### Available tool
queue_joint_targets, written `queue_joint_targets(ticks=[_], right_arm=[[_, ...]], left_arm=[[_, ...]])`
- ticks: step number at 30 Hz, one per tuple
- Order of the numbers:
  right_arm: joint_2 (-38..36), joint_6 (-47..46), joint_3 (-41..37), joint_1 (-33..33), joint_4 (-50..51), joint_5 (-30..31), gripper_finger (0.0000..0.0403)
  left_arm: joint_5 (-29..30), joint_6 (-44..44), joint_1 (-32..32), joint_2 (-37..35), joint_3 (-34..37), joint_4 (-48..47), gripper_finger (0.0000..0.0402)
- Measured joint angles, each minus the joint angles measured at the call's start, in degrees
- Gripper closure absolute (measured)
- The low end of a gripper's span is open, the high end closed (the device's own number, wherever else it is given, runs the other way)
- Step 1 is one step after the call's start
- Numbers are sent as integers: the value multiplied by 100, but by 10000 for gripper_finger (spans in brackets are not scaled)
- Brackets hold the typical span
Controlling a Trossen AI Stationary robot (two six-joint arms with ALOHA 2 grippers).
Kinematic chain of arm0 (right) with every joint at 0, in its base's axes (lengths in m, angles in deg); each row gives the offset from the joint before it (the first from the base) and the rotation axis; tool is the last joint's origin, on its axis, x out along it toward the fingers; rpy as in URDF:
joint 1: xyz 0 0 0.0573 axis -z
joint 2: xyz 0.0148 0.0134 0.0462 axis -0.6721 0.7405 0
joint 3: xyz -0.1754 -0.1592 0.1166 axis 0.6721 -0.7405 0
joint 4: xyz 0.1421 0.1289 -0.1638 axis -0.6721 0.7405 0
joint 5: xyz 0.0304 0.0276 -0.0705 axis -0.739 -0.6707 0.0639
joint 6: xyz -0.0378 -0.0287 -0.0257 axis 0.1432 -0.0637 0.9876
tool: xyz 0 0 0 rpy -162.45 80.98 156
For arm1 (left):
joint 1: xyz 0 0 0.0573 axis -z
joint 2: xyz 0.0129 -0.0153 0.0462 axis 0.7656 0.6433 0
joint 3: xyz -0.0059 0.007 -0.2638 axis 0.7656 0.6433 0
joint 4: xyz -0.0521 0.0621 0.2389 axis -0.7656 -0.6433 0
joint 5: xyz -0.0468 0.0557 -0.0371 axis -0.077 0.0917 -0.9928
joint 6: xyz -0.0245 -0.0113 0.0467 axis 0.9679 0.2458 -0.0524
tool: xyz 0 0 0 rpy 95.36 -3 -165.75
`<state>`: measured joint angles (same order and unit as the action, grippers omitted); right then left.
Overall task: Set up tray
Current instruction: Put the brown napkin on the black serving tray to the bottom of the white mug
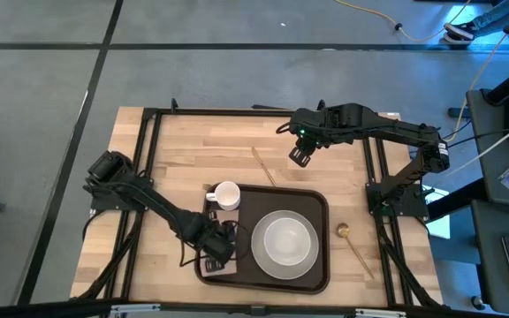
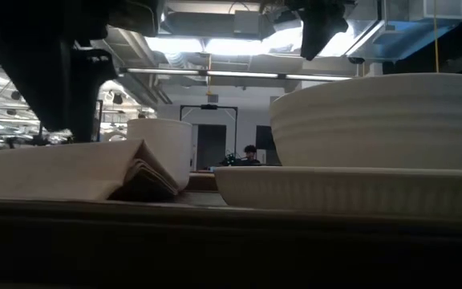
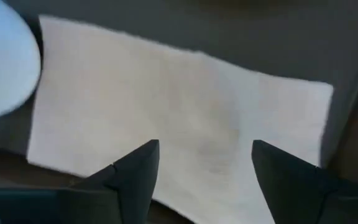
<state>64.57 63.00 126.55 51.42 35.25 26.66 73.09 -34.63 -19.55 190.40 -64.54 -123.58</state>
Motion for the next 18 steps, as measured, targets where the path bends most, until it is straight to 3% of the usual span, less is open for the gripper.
queue_joint_targets(ticks=[11, 18], right_arm=[[2, -42, 0, 0, -93, 0, 271], [-2, -87, -243, 0, -214, 0, 271]], left_arm=[[-543, -970, -204, 946, -26, 327, 158], [-600, -1596, -363, 914, -11, 1021, 157]])
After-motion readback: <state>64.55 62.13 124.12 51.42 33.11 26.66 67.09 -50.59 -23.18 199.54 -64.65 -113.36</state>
